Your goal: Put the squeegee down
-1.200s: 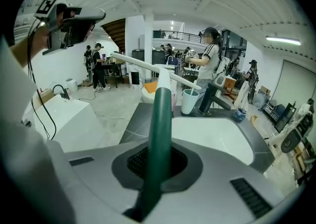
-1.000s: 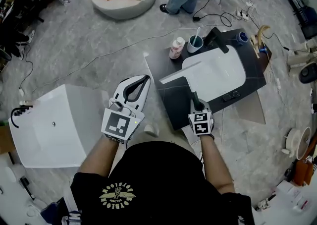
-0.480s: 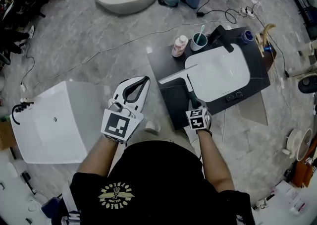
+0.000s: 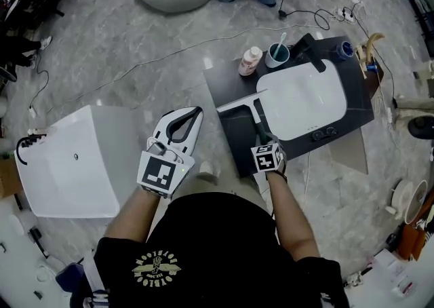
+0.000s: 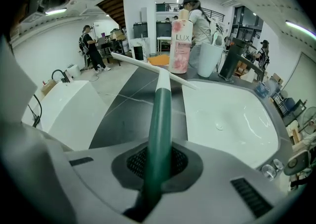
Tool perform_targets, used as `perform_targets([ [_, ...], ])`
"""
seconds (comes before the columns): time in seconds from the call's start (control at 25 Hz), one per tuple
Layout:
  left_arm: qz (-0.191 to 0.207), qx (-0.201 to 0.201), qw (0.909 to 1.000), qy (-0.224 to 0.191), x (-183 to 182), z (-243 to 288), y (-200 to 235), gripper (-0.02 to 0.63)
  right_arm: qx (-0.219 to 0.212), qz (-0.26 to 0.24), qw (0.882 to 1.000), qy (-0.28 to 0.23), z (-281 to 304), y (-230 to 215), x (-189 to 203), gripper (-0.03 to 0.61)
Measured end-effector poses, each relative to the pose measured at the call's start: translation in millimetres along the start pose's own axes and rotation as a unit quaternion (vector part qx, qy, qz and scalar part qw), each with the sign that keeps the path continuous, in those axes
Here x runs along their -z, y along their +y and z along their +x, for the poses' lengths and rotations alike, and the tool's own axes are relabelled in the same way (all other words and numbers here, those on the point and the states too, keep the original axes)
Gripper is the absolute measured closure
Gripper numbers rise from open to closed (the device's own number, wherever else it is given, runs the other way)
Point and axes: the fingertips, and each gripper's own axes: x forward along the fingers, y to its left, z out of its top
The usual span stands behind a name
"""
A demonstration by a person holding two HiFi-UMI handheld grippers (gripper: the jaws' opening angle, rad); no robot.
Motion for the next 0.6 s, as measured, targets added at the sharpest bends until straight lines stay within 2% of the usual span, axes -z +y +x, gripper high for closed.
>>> perform_targets([
  [0.32, -0.002, -0.008, 1.0000, 0.003, 2, -2, 3, 0.591, -0.006, -0.006, 1.000, 0.020, 13, 7, -1, 0.548],
  [0.44, -0.005, -0.011, 0.9999, 0.004, 3, -6, 5, 0.591, -0.031, 0.009, 0.999, 0.014, 14, 12, -3, 0.548],
  [0.48, -0.004, -0.012, 0.9999, 0.004, 3, -8, 6, 0.591, -0.043, 0.015, 0.999, 0.011, 14, 16, -3, 0.531],
  [0.6, -0.001, -0.012, 0.9999, 0.002, 2, -11, 6, 0.591, -0.059, 0.022, 0.998, 0.005, 12, 23, -7, 0.430],
])
